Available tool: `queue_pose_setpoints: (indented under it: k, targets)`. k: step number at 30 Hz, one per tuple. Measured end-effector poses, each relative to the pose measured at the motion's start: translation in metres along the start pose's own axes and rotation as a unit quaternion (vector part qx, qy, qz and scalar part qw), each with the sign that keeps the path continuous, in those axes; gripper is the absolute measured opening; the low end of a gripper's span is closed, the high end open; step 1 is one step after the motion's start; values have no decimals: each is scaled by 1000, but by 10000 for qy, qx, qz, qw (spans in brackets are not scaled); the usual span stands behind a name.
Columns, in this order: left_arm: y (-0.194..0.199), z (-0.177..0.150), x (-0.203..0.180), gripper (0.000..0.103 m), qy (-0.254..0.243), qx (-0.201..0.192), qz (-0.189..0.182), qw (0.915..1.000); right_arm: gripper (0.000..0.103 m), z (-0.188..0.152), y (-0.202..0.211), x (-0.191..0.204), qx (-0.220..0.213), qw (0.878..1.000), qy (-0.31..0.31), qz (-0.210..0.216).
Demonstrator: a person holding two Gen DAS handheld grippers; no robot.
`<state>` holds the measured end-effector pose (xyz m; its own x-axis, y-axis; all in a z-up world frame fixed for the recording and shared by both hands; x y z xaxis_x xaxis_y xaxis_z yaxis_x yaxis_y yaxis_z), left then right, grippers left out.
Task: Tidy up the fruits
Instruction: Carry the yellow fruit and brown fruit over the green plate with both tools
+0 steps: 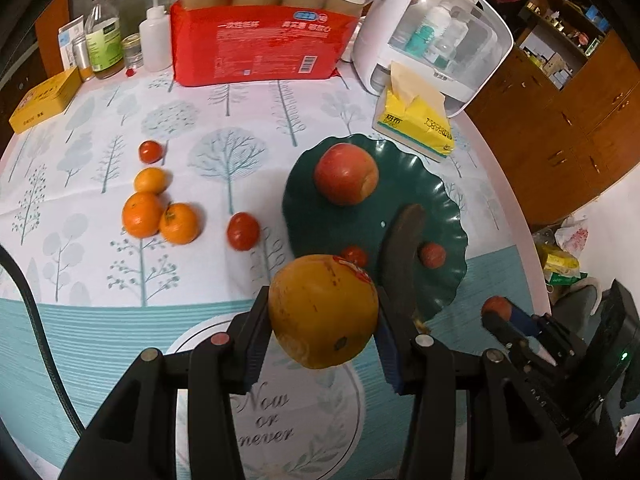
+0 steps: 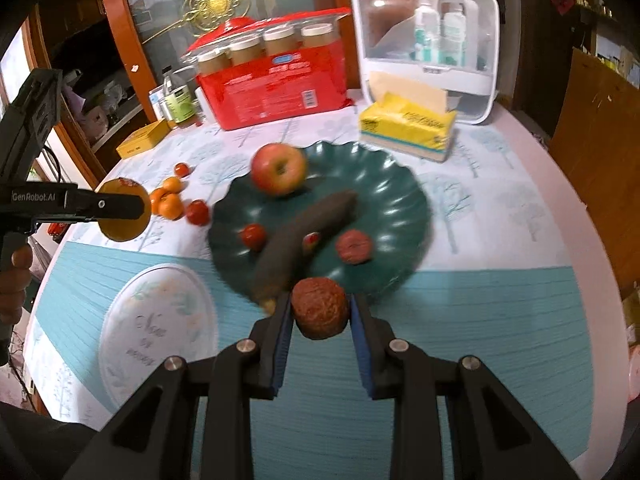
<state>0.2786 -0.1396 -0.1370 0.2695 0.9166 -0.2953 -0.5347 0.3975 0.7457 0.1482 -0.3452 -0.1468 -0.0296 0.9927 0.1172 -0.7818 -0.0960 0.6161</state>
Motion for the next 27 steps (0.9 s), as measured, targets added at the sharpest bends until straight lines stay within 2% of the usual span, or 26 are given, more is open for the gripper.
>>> queue_pose_setpoints:
  k: [7, 15, 22, 27]
  targets:
    - [-23, 17, -19, 46, 22, -49, 120, 9999, 29, 21, -12, -38, -136, 9999, -21, -4]
    - [-52, 31, -26, 46, -23, -85, 130, 9999, 29, 37, -36, -55, -215, 9995, -216, 111]
    - [-89, 31, -16, 46, 117, 138, 214, 9996, 29, 28, -70, -62, 161, 9978, -544, 351]
    - [-105, 28, -12, 46, 177, 244, 186, 9994, 29, 22, -85, -60, 280, 9968, -622, 416]
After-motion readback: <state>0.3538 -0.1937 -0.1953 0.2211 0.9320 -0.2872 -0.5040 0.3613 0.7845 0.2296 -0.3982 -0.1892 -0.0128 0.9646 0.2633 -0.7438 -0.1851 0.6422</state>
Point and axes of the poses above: each gripper's, at about its wrist camera, not at the fingertips, and y roughly against the way its jaws point, x to its left, z to its top, the point moved 2 cm from there along -y, roughly the way its jaws point, and after that the axes turned 14 degrees about -x, right-handed, at the moved point
